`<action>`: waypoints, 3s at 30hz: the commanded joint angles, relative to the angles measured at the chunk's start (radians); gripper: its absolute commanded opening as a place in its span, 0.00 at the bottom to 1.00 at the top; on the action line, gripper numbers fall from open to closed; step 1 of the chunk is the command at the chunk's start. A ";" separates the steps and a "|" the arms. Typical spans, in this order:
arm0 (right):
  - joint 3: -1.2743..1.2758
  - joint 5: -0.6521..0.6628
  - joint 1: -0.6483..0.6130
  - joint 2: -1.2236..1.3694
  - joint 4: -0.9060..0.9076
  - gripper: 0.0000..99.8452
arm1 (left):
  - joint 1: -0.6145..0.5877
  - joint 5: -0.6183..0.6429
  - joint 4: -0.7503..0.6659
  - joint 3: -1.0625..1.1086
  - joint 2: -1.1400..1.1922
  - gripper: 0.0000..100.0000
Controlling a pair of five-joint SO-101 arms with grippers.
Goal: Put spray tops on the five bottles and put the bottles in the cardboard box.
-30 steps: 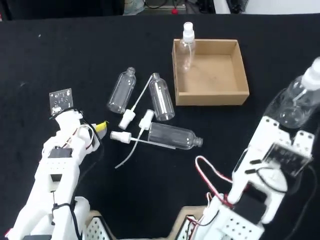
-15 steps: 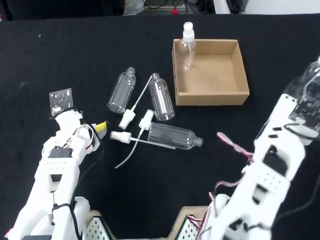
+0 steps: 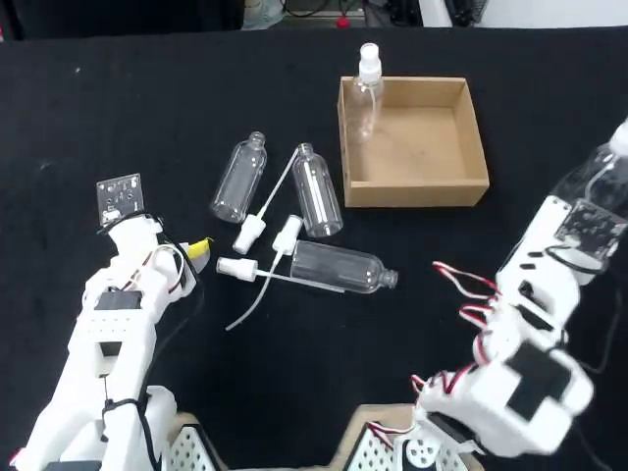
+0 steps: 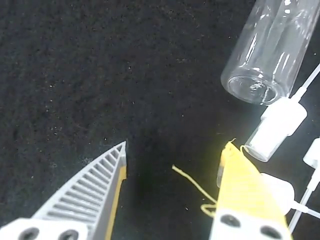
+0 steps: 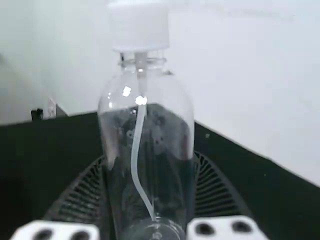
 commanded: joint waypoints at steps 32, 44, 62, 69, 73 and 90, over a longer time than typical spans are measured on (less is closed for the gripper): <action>-0.312 0.012 0.110 0.862 -0.684 0.06 | 0.013 0.003 -0.021 0.010 -0.023 0.29; -0.311 0.006 0.109 0.865 -0.683 0.20 | 0.013 0.002 -0.021 0.010 -0.023 0.29; -0.166 0.005 0.083 0.742 -0.684 0.37 | 0.013 -0.002 -0.021 0.010 -0.023 0.29; -0.108 0.005 0.083 0.648 -0.684 0.37 | 0.013 -0.003 -0.020 0.010 -0.023 0.29; -0.101 0.005 0.086 0.601 -0.683 0.37 | 0.013 -0.005 -0.020 0.010 -0.023 0.29; -0.088 -0.091 0.083 0.120 -0.002 0.38 | 0.013 -0.005 -0.020 0.010 -0.023 0.29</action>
